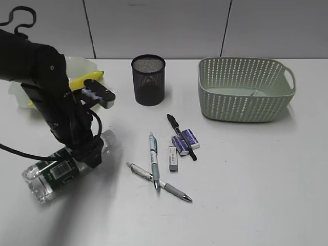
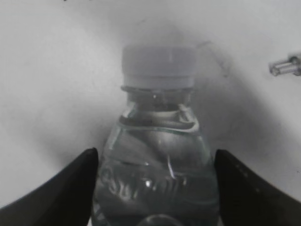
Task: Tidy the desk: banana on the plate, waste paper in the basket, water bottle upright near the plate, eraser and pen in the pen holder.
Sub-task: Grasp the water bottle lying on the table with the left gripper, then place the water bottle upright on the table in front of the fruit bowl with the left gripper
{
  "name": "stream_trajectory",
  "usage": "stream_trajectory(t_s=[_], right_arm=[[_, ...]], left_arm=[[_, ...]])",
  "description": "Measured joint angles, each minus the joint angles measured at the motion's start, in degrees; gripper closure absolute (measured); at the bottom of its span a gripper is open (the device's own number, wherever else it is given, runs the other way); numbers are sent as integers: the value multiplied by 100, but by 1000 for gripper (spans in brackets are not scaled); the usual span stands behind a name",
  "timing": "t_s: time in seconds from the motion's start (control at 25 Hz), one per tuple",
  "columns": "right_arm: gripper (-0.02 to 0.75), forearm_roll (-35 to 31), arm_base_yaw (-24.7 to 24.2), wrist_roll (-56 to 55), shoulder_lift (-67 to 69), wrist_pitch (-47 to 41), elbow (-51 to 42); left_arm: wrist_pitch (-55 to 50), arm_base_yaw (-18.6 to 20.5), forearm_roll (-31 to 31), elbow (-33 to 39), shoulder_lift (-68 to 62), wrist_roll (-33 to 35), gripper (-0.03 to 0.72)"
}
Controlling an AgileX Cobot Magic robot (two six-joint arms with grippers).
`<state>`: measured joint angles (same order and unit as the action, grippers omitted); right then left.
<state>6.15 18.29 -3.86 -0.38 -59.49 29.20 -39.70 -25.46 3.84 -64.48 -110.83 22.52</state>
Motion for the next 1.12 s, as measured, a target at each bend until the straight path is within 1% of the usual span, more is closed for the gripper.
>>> stream_trajectory(t_s=[0.12, 0.44, 0.56, 0.68, 0.8, 0.92, 1.0, 1.12], right_arm=[[198, 0, 0, 0, 0, 0, 0], [198, 0, 0, 0, 0, 0, 0], [198, 0, 0, 0, 0, 0, 0], [198, 0, 0, 0, 0, 0, 0], [198, 0, 0, 0, 0, 0, 0], [198, 0, 0, 0, 0, 0, 0], [198, 0, 0, 0, 0, 0, 0], [198, 0, 0, 0, 0, 0, 0]], left_arm=[[2, -5, 17, -12, -54, -4, 200], [-105, -5, 257, -2, 210, -11, 200], [-224, 31, 357, 5, 677, -143, 200], [-85, 123, 543, 236, 1283, -205, 200], [354, 273, 733, 837, 2008, -217, 200], [1277, 388, 965, 1786, 2860, -224, 200], [2317, 395, 1315, 2541, 3488, -224, 200], [3970, 385, 2191, 3459, 4141, -230, 200]])
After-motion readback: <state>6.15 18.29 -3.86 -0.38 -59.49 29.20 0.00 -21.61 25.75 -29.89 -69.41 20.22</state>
